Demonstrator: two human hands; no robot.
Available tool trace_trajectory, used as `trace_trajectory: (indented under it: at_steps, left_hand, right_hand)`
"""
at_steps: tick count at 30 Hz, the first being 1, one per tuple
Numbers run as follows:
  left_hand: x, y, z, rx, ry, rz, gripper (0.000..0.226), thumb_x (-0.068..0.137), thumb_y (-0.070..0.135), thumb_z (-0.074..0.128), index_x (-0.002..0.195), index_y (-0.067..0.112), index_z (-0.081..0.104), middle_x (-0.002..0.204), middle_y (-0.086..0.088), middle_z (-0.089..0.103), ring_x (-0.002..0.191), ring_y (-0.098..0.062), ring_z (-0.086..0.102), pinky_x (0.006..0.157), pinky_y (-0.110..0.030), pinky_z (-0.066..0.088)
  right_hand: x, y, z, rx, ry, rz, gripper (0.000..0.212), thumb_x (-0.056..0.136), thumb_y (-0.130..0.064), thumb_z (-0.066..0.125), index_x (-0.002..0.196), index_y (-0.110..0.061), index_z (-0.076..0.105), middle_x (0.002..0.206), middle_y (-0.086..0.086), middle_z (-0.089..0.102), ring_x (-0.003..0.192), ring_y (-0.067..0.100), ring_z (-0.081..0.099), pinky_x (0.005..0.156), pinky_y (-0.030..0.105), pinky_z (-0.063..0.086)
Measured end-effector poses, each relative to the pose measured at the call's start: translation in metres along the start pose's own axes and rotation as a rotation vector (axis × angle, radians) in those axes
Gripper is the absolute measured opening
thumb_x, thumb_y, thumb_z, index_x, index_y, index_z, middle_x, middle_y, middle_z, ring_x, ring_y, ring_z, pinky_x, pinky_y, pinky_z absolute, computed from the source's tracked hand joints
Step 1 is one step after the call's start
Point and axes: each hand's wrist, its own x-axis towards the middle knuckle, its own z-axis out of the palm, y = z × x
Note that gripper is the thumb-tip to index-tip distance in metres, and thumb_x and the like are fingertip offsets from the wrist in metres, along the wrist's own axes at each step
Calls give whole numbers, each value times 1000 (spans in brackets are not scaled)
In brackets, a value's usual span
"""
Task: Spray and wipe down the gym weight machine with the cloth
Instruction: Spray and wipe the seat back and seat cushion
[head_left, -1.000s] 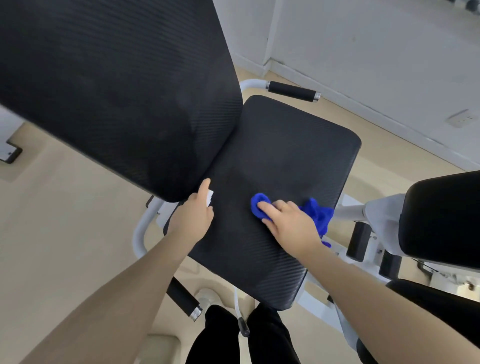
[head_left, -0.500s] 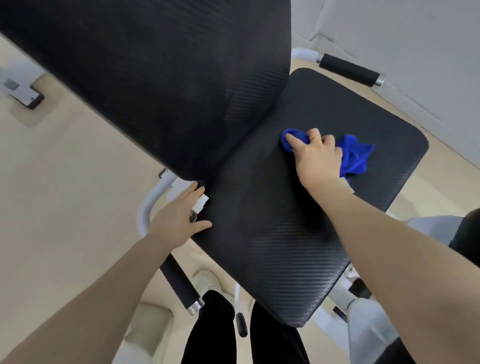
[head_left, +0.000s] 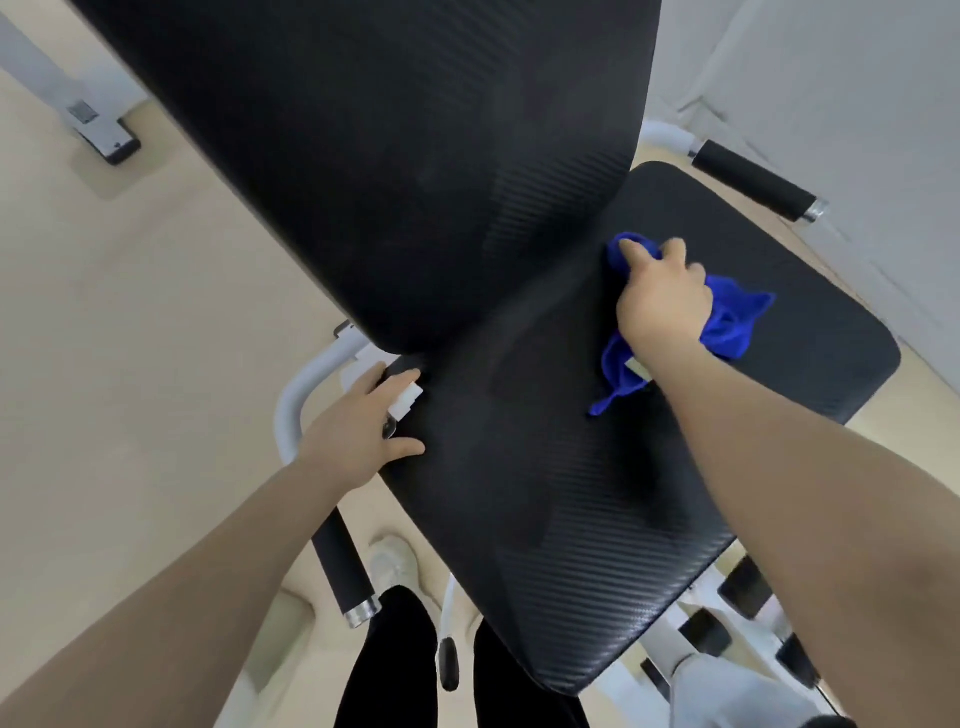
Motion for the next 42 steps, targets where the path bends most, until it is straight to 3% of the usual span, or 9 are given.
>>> trace_trajectory:
  at_steps: [5,8,11,18,22,28,30,37,42]
  left_hand:
    - [-3,-2,4,-153,79,-53,75,82,24,69,145,31,28,152,7,26,110,-18,53,89,-22,33]
    - [-3,-2,2,-373,106,-192,69,84,22,66,144,26,31,99,1,61,78,-18,59,78,-30,47]
    - [-3,-1,-9,-416,58,-217,54,86,13,58,136,25,41,65,-1,56,51,-15,54,53,-22,46]
    - [-7,-14,-11,-346,54,-66,45,79,0,49,111,31,51,63,2,51,58,-22,55,51,-34,46]
    - [0,-29,-22,-508,145,-149,55,77,1,50,118,38,51,81,0,59,47,-18,55,46,-22,47]
    - [-8,-27,-37,-473,13,-157,34,78,1,50,111,11,53,105,-23,63,54,-24,56,61,-36,50]
    - [-11,-29,-41,-477,0,-154,33,79,2,50,111,11,53,90,-21,64,51,-23,54,57,-33,47]
    - [-16,-35,-39,-390,-104,-56,33,83,4,51,109,24,54,66,-4,54,48,-14,53,56,-24,49]
    - [-24,-46,-30,-369,-54,5,38,83,1,50,102,34,51,64,-3,47,54,-18,50,47,-15,44]
  right_hand:
    - [-62,-72,24,66,-34,-280,44,90,-9,40,134,-13,40,125,16,42,104,36,49,72,41,41]
    - [-114,-103,28,41,-122,-552,51,90,-12,43,139,-14,32,129,14,40,106,31,48,74,37,40]
    - [-113,-95,22,-24,-160,-760,50,89,-12,44,138,-19,36,127,12,40,105,31,47,72,36,38]
    - [-26,-46,7,89,-82,62,36,94,-14,39,126,-28,48,126,12,42,110,38,42,84,45,38]
    - [-88,-111,26,126,-122,-99,36,94,-18,40,129,-20,43,122,11,44,102,34,51,64,35,31]
    - [-165,-162,32,72,-314,-452,43,88,-12,45,130,-17,39,125,12,40,94,30,49,61,35,33]
    - [-162,-154,24,42,-336,-569,42,89,-12,44,130,-21,42,121,11,40,95,31,50,62,35,34]
    - [-92,-77,6,-49,-121,42,37,88,-6,42,124,-16,48,112,15,46,94,37,54,63,36,33]
    - [-174,-146,40,24,-180,-254,49,86,-15,48,135,-21,39,113,10,47,88,30,53,60,34,30]
